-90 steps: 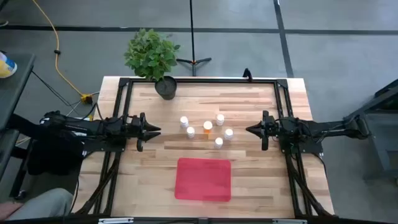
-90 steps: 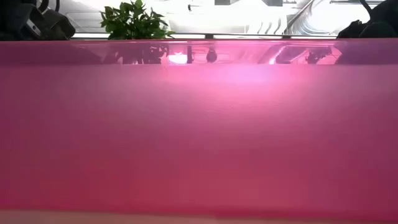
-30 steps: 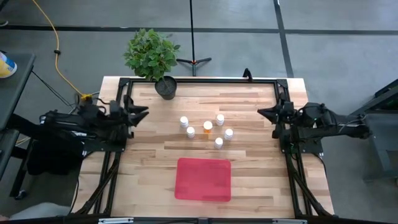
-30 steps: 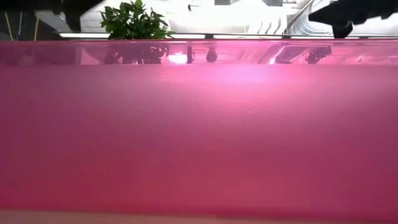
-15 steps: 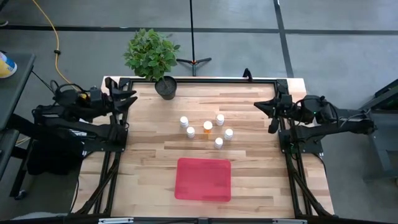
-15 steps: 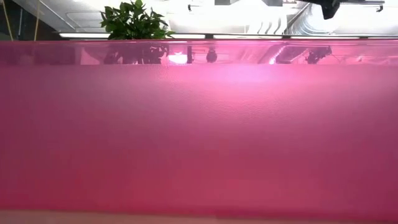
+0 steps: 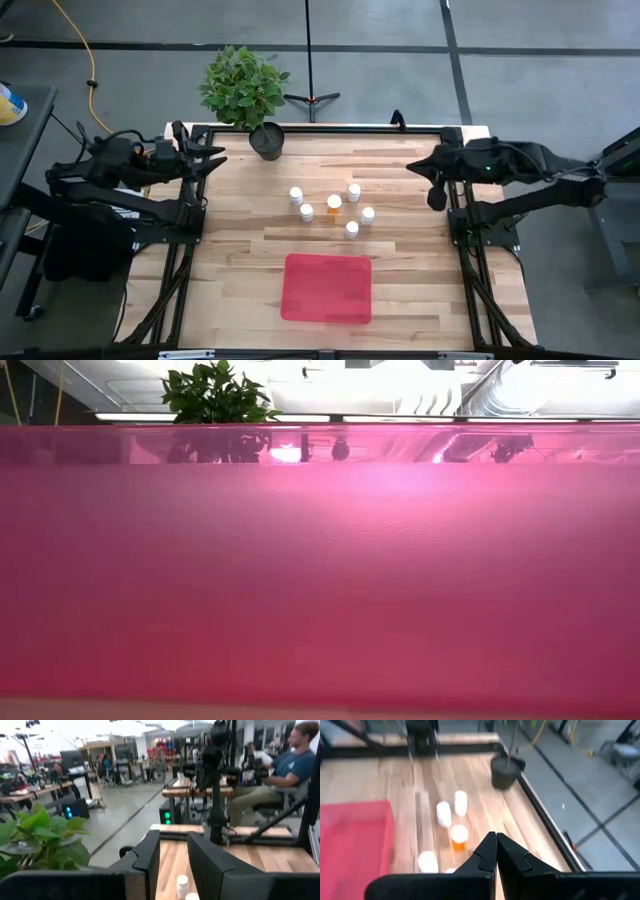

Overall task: Pick and place pill bottles into a basket
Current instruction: Put the white pill bottle into the red bin

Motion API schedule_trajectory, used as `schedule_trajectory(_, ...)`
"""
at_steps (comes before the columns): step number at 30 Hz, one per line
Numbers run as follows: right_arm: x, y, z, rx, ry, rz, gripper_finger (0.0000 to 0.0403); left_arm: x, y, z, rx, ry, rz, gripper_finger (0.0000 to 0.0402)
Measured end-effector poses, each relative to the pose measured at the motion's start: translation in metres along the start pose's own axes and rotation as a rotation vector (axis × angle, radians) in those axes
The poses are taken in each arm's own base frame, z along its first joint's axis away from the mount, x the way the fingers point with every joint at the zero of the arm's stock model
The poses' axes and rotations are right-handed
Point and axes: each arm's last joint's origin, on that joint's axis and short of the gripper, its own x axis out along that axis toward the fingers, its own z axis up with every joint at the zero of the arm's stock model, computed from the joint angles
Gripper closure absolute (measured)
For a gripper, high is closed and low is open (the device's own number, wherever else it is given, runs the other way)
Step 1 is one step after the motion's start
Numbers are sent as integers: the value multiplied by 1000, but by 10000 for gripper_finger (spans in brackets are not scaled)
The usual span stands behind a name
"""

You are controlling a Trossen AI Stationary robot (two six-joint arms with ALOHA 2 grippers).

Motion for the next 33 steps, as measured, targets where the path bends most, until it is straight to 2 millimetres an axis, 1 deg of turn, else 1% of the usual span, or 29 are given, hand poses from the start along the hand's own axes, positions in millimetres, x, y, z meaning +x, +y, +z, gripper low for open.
schedule_trajectory(8,5,3,25,-23,192,-26,402,-2,2,8,5,65,-4,268)
schedule_trajectory(13,17,6,33,-50,293,-44,399,-2,2,7,-6,81,-4,268)
schedule_trajectory(16,26,6,36,-28,354,-28,383,-2,2,5,-25,95,-4,268)
schedule_trajectory(20,37,3,40,17,407,9,337,-2,2,5,-28,103,-5,268)
schedule_trajectory(25,49,2,40,61,453,41,252,-2,2,4,-28,103,-5,268)
schedule_trajectory(29,61,2,37,85,526,35,187,-2,2,5,-29,102,-5,268)
schedule_trajectory(31,70,3,35,78,569,32,162,-2,2,5,-29,102,-5,268)
schedule_trajectory(33,79,5,34,72,596,30,146,-2,2,5,-29,102,-5,268)
